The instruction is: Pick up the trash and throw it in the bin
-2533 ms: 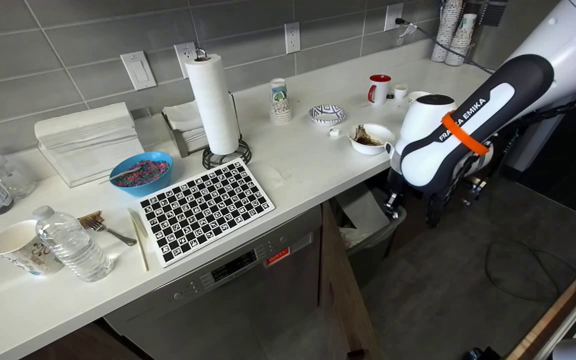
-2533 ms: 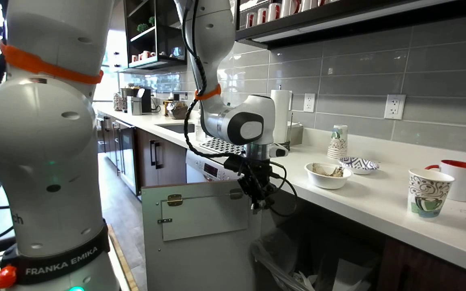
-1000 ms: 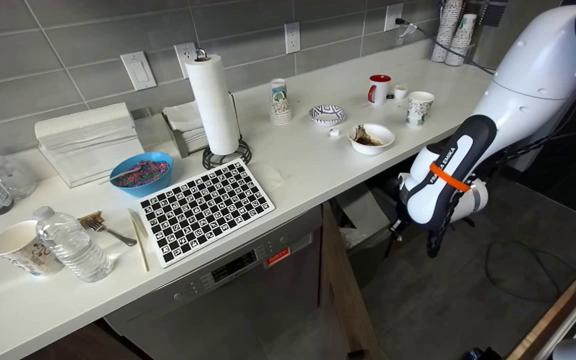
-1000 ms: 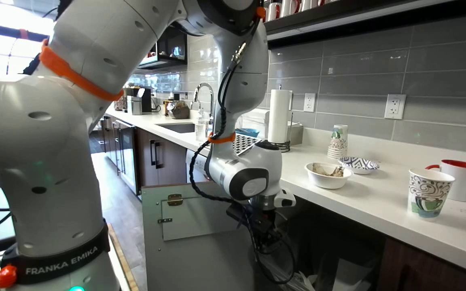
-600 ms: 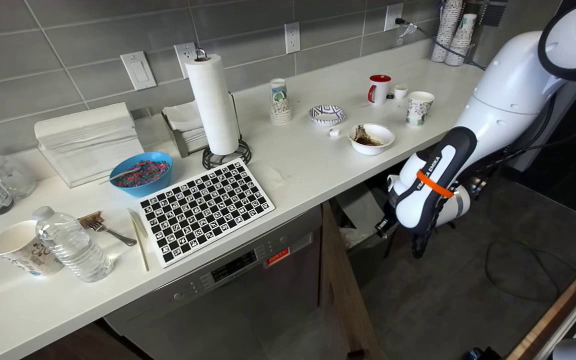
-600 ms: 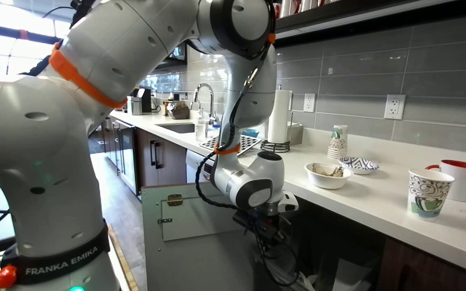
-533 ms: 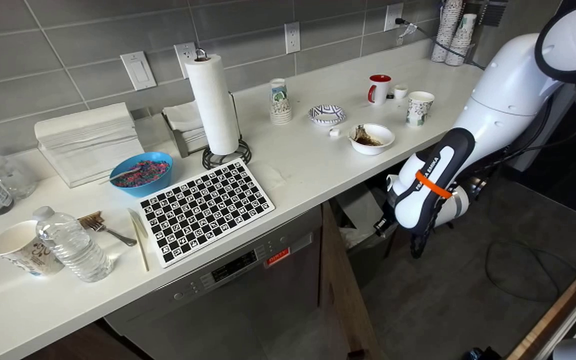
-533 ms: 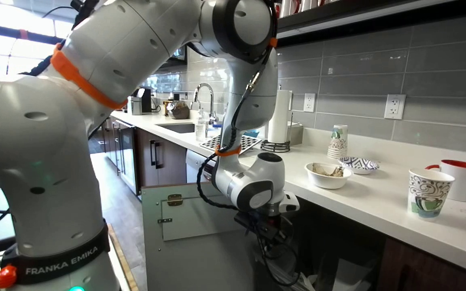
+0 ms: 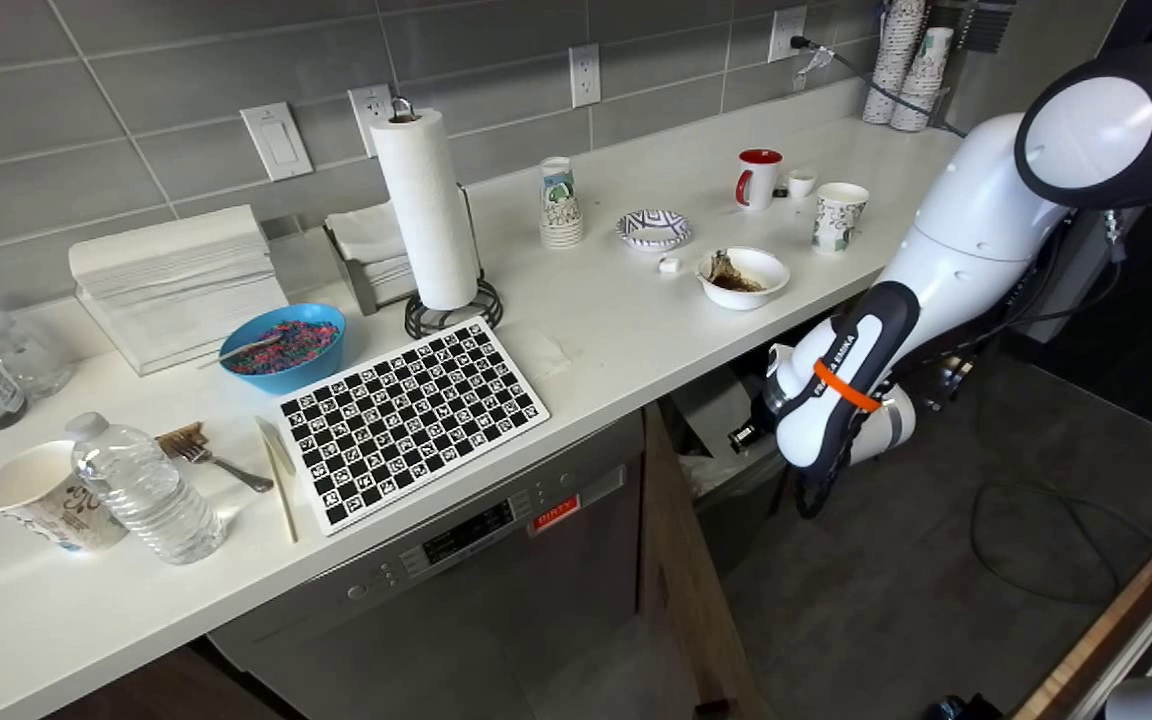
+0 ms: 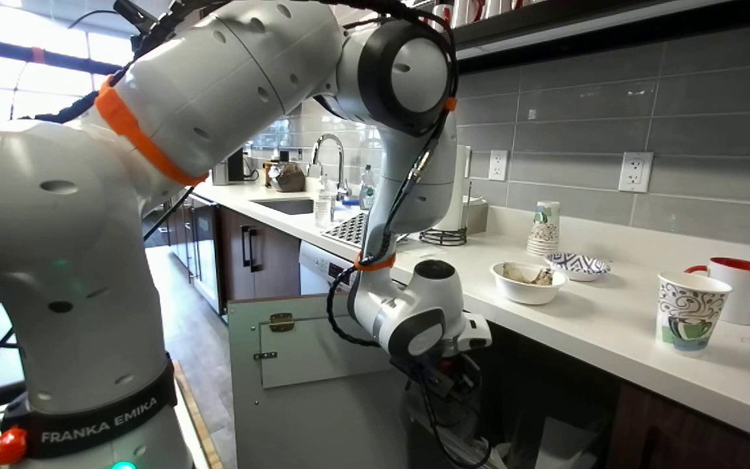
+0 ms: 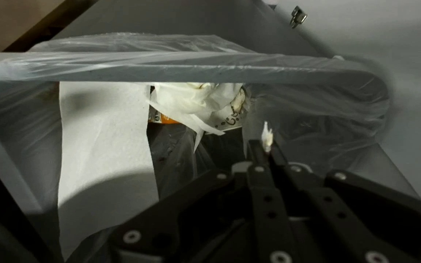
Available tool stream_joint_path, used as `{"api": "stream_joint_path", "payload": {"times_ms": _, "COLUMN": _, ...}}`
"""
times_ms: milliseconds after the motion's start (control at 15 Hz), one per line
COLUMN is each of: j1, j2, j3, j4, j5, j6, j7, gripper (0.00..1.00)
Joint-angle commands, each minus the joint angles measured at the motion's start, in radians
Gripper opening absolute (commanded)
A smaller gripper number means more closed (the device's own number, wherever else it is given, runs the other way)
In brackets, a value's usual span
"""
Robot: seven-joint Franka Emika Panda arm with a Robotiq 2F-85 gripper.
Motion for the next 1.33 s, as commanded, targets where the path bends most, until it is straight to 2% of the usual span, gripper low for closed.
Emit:
{"api": "stream_joint_path", "payload": {"times_ms": 0, "j1": 0.02, "j2": 0.071, "j3": -0.023, "j4": 0.074, "j5": -0.015, "j6": 0.051, "j7": 0.073, "gripper": 0.01}}
{"api": "stream_joint_path", "payload": {"times_ms": 600, "j1": 0.057, "j2": 0.145, "j3": -0.052, "j4": 0.178, "j5": 0.027, "j6": 0.103, "j7": 0.179, "gripper": 0.01}}
{"api": "stream_joint_path", "payload": {"times_ms": 667, "j1": 0.063, "j2": 0.149, "j3": -0.056, "j4": 0.186, "j5": 0.031, "j6": 0.099, "j7": 0.187, "gripper": 0.29}}
{"api": "stream_joint_path", "payload": {"times_ms": 800, "j1": 0.073, "j2": 0.157, "j3": -0.063, "j4": 0.198, "j5": 0.035, "j6": 0.092, "j7": 0.195, "gripper": 0.37}}
{"api": "stream_joint_path", "payload": {"times_ms": 1133, "j1": 0.082, "j2": 0.16, "j3": -0.07, "j4": 0.207, "j5": 0.042, "j6": 0.092, "j7": 0.211, "gripper": 0.75}}
{"api": "stream_joint_path", "payload": {"times_ms": 1267, "j1": 0.055, "j2": 0.135, "j3": -0.047, "j4": 0.186, "j5": 0.019, "j6": 0.065, "j7": 0.213, "gripper": 0.9}}
